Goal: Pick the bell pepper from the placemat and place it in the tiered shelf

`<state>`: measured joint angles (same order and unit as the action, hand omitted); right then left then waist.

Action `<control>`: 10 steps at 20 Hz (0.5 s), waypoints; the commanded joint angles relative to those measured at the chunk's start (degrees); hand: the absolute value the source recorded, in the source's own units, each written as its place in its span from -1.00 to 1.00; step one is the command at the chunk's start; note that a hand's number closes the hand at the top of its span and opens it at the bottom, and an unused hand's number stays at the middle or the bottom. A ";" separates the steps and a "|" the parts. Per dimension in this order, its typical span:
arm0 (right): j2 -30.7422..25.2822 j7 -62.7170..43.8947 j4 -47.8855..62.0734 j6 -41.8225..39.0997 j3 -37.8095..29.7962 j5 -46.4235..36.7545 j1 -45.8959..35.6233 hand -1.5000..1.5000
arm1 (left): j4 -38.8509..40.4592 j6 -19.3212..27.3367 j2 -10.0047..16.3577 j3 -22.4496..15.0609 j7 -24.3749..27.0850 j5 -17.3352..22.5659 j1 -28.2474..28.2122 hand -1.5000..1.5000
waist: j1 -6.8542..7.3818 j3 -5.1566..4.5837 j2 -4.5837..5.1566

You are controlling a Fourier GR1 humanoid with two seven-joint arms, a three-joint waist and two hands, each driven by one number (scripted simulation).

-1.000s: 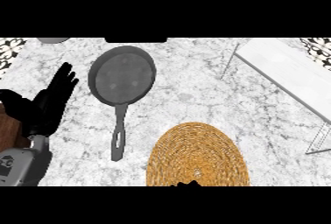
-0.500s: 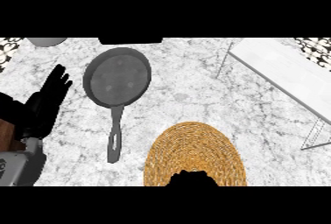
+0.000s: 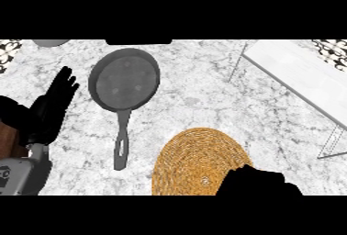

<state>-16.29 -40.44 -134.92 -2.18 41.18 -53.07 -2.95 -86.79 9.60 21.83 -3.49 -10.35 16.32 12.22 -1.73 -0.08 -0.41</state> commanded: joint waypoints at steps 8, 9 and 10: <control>-1.83 -6.58 -12.07 -14.93 -28.27 15.46 -7.91 1.00 | -0.17 -1.87 0.05 0.48 0.65 0.37 -1.08 0.00 | 0.96 0.12 0.33; -1.40 -5.95 -10.12 -15.50 -31.25 16.85 -9.06 1.00 | 0.95 -1.28 -0.09 0.87 -0.55 0.45 1.26 0.00 | 0.51 0.14 0.48; -0.30 -6.05 -8.52 -16.27 -33.17 17.91 -10.41 1.00 | -0.15 -0.29 -0.84 0.08 -0.88 -0.26 1.58 0.00 | 0.66 0.16 0.39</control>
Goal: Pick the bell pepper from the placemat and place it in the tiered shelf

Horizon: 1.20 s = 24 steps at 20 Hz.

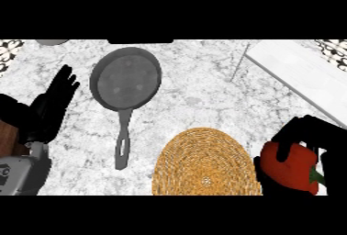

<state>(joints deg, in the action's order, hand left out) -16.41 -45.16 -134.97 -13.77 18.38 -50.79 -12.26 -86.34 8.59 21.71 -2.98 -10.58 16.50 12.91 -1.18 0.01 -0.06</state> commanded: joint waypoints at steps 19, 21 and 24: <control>-18.06 24.19 29.96 -17.62 -58.86 47.94 -8.00 1.00 | 3.42 -0.99 -2.77 0.45 -0.71 -2.47 4.39 0.00 | 0.71 0.02 0.10; -19.96 28.43 36.66 -16.24 -56.29 43.50 -9.73 1.00 | 0.29 -0.61 -3.75 0.33 -1.13 -2.70 1.31 0.00 | 1.42 0.01 0.13; -22.22 33.23 42.50 -17.20 -58.24 44.20 -8.88 1.00 | -1.17 -4.57 -0.50 3.12 -0.46 -1.18 -0.93 0.00 | 1.63 0.01 0.09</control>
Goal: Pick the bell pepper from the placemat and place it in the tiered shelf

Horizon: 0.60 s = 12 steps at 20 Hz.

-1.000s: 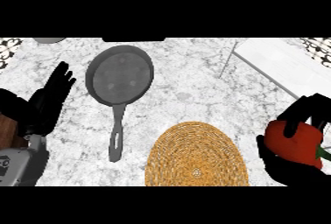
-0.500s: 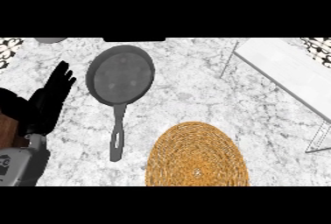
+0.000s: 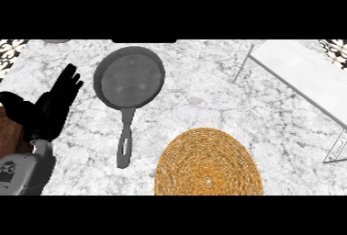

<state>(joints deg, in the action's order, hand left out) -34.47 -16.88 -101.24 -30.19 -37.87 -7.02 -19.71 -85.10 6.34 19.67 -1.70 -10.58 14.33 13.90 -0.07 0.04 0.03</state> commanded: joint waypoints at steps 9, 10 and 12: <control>-4.45 6.74 19.47 8.36 1.06 -7.41 -3.65 -1.00 | 2.65 -1.40 -2.17 1.82 1.01 -2.52 1.93 0.00 | 0.48 -0.05 0.21; -6.20 7.59 20.87 8.68 0.61 -7.36 -4.63 -1.00 | 0.83 -1.49 -3.06 1.24 0.49 -2.43 0.54 0.00 | 0.48 -0.04 0.09; -6.19 13.30 28.24 13.18 0.86 -9.25 -7.78 -1.00 | 1.07 -1.87 -2.18 2.38 -0.20 -2.17 0.82 0.00 | 0.90 -0.02 0.22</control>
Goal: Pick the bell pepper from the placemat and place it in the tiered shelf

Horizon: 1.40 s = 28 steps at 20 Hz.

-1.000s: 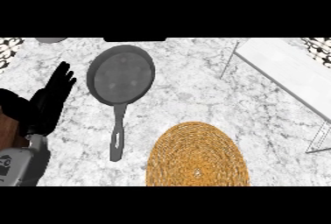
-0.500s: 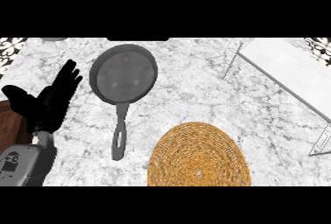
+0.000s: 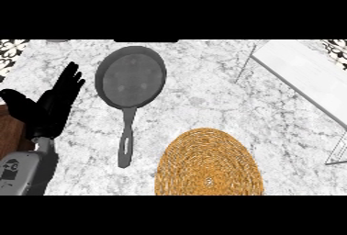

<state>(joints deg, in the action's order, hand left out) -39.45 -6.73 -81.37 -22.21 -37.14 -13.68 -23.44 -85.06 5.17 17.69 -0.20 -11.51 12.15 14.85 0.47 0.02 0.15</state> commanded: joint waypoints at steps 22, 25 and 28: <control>-29.17 19.49 51.30 -17.30 -8.01 8.85 -9.98 -1.00 | -0.43 -2.09 -1.17 2.04 -2.04 -1.10 0.77 0.00 | 0.47 0.17 0.39; -32.06 25.90 55.85 -21.95 -10.52 10.52 -7.31 -1.00 | -2.14 -1.82 -1.87 1.44 -0.79 -1.79 -0.94 0.00 | 0.39 0.24 0.30; -34.49 29.77 58.82 -29.46 -11.17 11.43 -4.24 -1.00 | -2.74 -2.14 -1.32 2.21 -2.31 -0.87 0.60 0.00 | 0.02 0.33 0.25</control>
<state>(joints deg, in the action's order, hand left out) -70.36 17.19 -27.89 -43.96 -47.07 -3.11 -30.09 -86.42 3.30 16.24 1.99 -12.21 10.73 14.51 0.44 0.22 0.36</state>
